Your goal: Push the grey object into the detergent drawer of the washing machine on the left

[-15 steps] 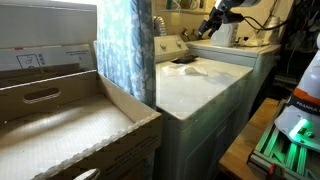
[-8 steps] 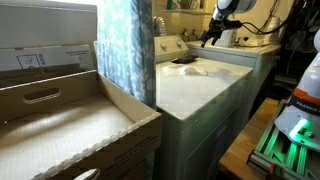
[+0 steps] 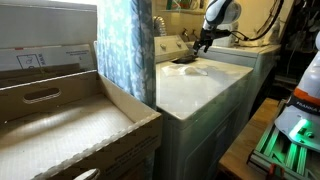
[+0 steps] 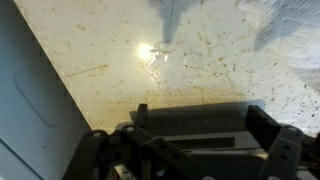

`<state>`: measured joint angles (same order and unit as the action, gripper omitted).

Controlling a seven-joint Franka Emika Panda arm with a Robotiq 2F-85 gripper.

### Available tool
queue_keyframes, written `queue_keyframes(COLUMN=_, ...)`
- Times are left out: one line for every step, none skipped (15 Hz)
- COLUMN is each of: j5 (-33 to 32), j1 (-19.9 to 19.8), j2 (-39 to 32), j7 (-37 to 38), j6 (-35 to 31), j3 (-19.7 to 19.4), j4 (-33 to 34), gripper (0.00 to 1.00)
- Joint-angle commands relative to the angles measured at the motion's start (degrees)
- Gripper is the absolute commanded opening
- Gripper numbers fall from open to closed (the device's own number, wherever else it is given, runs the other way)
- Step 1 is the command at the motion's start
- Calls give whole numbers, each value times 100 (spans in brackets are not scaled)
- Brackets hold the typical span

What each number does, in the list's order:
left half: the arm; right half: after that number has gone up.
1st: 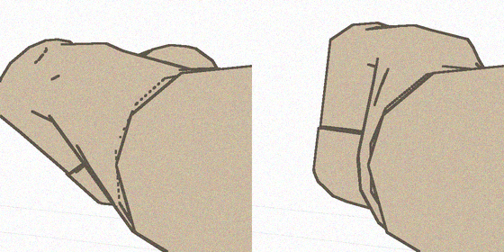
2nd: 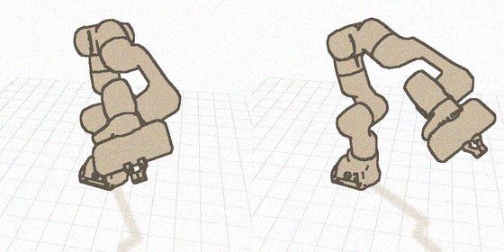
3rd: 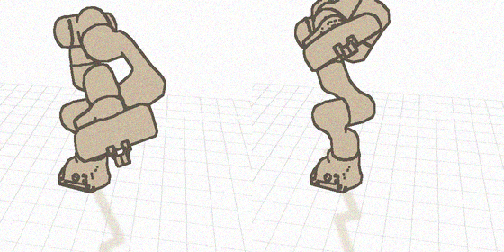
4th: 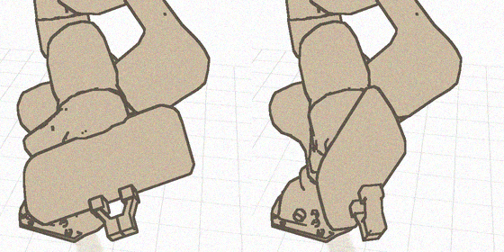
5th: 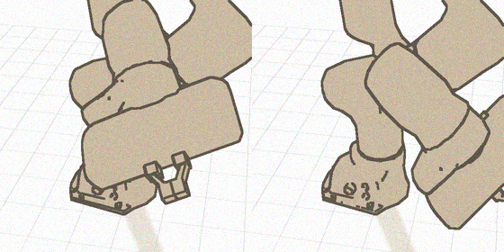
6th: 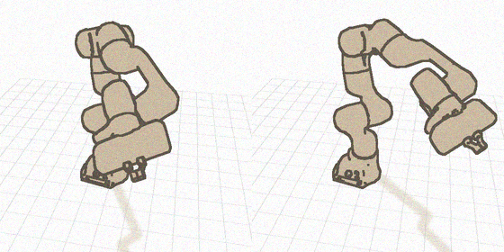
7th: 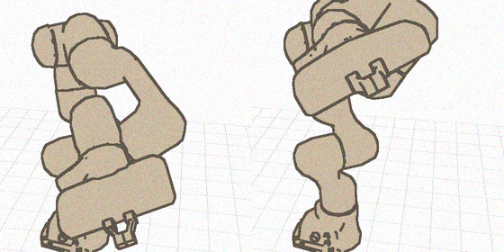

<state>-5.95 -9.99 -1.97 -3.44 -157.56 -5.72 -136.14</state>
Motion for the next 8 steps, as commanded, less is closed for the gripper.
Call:
queue_keyframes(j5=138, j1=69, j2=-419, j7=-75, j6=-378, j3=-80, j4=206, gripper=100)
queue_keyframes(j5=115, j1=67, j2=-532, j7=-33, j6=-509, j3=-87, j4=236, gripper=100)
queue_keyframes(j5=111, j1=67, j2=-631, j7=-8, j6=-583, j3=-91, j4=267, gripper=100)
queue_keyframes(j5=104, j1=65, j2=-720, j7=-5, j6=-670, j3=-96, j4=294, gripper=100)
queue_keyframes(j5=0, j1=73, j2=-816, j7=110, j6=-707, j3=-152, j4=352, gripper=100)
queue_keyframes(j5=148, j1=49, j2=-884, j7=-14, j6=-795, j3=-101, j4=361, gripper=100)
queue_keyframes(j5=190, j1=39, j2=-945, j7=-42, j6=-834, j3=-89, j4=394, gripper=100)
queue_keyframes(j5=210, j1=34, j2=-1007, j7=-51, j6=-881, j3=-81, j4=421, gripper=100)
